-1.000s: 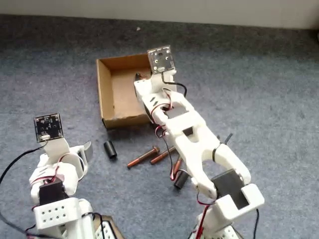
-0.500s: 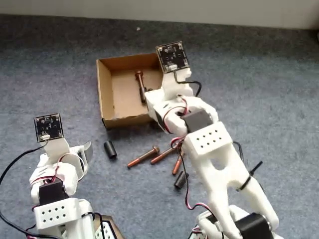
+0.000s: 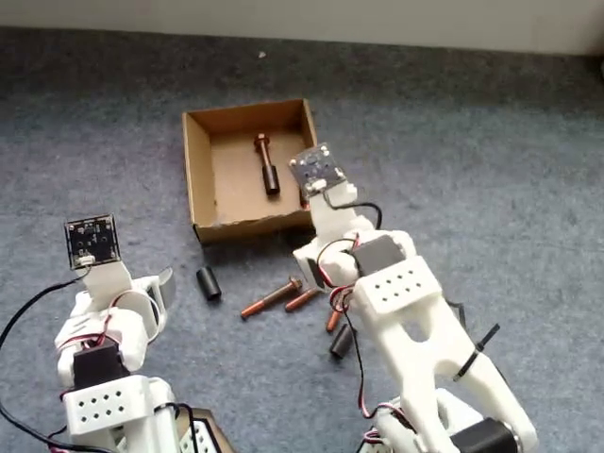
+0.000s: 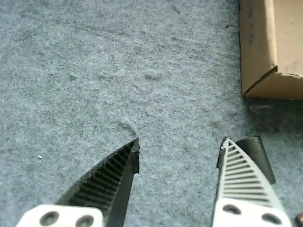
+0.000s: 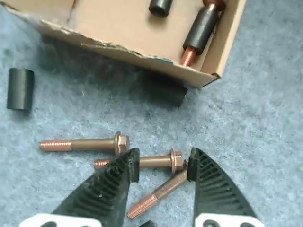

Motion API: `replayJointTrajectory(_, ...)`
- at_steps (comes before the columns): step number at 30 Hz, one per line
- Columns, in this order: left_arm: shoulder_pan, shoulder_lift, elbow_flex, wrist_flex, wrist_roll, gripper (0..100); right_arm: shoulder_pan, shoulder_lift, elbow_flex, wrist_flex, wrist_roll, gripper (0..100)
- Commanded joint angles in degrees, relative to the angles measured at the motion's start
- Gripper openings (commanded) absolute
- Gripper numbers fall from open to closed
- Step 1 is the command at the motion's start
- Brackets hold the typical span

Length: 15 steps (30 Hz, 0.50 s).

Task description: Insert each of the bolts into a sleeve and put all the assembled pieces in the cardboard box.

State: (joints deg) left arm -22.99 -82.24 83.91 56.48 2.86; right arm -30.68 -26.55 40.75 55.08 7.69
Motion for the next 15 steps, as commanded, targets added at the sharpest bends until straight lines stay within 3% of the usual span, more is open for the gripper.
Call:
replayJointTrajectory(1, -0.4, -0.3, -0.1, -0.9, -0.4, 28, -0.4, 6.1, -1.9, -2.2, 1.8, 16.3)
replayJointTrajectory(8, -0.4, -0.3, 0.0, -0.9, -0.4, 28, -2.7, 21.6, -12.8, -2.1, 11.2, 16.3)
replayJointTrajectory(15, -0.4, -0.3, 0.0, -0.9, -0.4, 28, -2.7, 29.3, -20.4, -2.1, 15.9, 16.3)
